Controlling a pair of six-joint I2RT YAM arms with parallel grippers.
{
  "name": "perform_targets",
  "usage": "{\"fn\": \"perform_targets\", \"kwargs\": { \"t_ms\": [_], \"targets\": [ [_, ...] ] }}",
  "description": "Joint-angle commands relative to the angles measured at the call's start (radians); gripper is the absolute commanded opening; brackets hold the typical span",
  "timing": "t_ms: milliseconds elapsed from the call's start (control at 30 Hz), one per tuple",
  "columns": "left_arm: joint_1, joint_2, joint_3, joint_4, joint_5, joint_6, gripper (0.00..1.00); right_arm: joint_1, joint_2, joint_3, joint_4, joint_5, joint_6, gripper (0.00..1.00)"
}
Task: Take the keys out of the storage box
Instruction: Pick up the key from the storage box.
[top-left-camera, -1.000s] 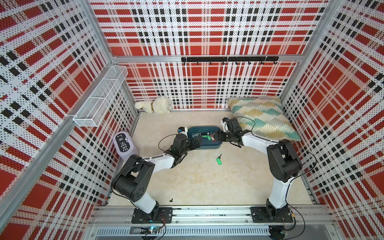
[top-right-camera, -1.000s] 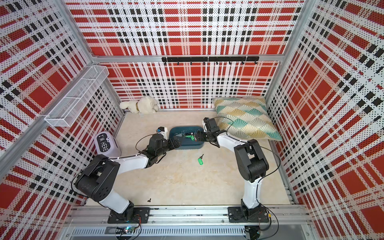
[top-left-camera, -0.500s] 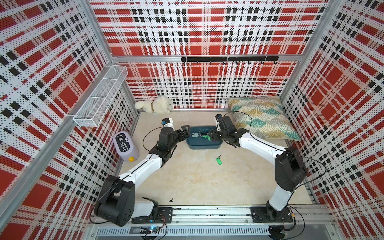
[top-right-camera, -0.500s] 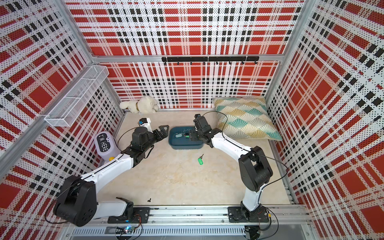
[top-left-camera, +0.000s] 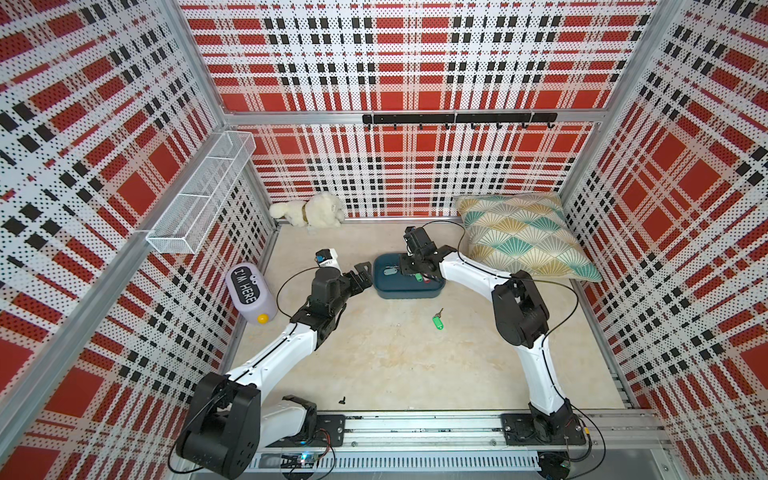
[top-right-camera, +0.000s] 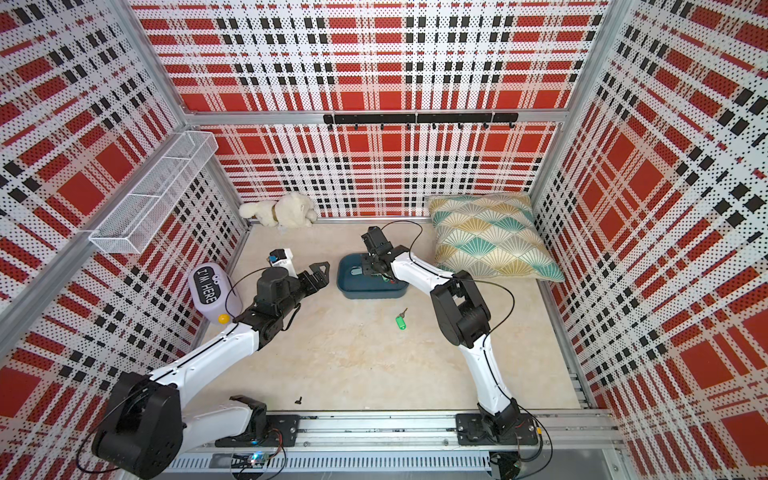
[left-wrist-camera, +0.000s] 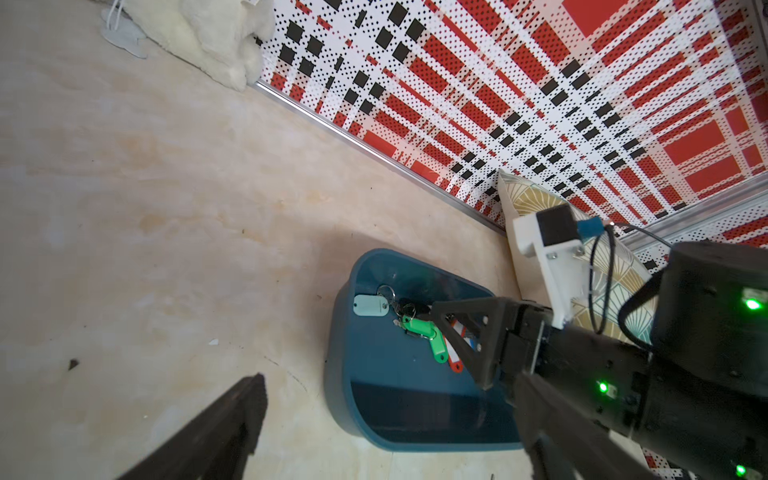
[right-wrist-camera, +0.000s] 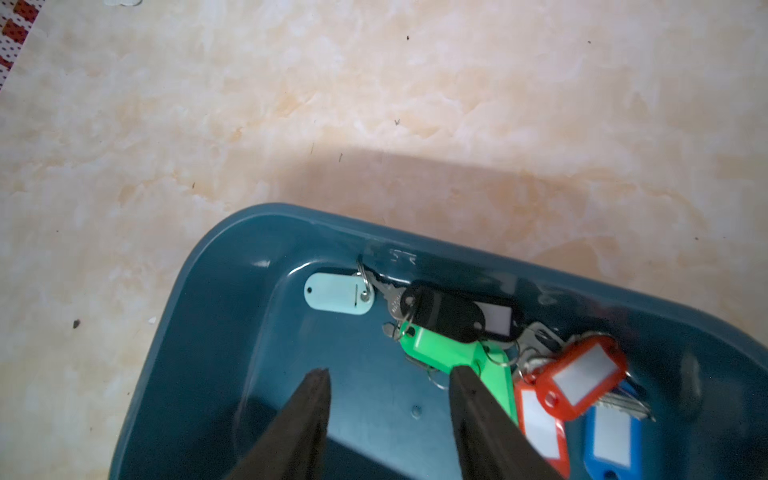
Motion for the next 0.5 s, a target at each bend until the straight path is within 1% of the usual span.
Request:
{"fn": "perform_targets", "kwargs": {
  "t_ms": [0, 200, 300, 467],
  "targets": [
    [0.003, 0.005, -0.010, 0.007, 0.005, 0.012, 0.99, -0.001, 0.045, 0.052, -0.031, 0.006, 0.021, 0.52],
    [0.004, 0.010, -0.014, 0.011, 0.005, 0.017, 0.99, -0.001, 0.113, 0.107, -0.056, 0.011, 0.022, 0.48],
    [0.005, 0.012, -0.015, 0.013, 0.003, 0.019, 0.99, -0.001, 0.131, 0.117, -0.063, 0.015, 0.022, 0.43],
    [0.010, 0.013, -0.018, 0.012, 0.003, 0.020, 0.99, 0.000, 0.157, 0.128, -0.067, 0.020, 0.023, 0.38]
  ]
}}
